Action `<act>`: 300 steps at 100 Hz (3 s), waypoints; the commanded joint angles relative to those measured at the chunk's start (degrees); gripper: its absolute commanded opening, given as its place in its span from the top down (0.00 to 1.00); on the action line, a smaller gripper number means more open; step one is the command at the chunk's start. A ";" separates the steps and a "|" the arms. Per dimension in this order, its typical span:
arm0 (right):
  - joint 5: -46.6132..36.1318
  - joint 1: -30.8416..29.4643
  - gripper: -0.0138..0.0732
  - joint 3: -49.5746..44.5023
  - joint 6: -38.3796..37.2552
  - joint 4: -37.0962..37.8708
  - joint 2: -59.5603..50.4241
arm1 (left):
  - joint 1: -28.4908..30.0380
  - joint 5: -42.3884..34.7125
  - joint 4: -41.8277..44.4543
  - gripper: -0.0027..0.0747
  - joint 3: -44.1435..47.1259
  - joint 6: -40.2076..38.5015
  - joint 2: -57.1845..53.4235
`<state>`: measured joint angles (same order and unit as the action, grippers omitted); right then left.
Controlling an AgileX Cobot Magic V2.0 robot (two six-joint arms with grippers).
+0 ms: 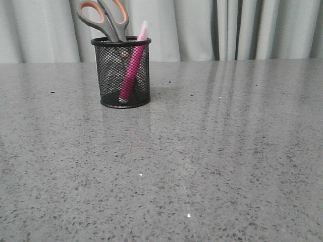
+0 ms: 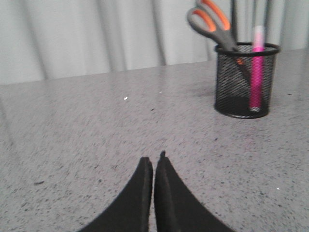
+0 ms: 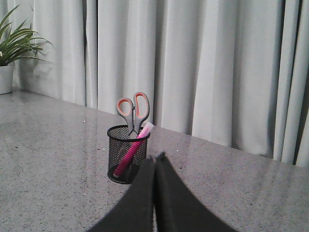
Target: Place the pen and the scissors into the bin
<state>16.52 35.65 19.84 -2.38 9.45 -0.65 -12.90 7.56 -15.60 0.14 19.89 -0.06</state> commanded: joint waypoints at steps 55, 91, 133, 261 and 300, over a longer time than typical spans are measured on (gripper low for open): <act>-4.07 -0.40 0.92 1.27 0.35 0.35 0.53 | 8.66 10.34 0.12 0.99 2.51 -11.95 -2.05; -4.07 -0.40 0.92 1.27 0.35 0.35 0.53 | 8.66 10.45 0.12 0.99 2.51 -11.95 -2.05; -4.03 -0.40 0.92 0.64 0.35 0.35 0.53 | 8.66 10.45 0.12 0.99 2.51 -11.95 -2.05; -0.02 -26.81 0.92 -21.23 0.35 -4.29 -1.07 | 8.66 10.45 0.12 0.99 2.51 -11.95 -2.05; -0.05 -26.81 0.92 -21.23 0.35 -4.29 -1.07 | 8.66 10.45 0.12 0.99 2.51 -11.95 -2.05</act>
<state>18.73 9.16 -0.55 -2.38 5.08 -0.65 -4.30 20.01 -15.13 0.14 8.42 -0.21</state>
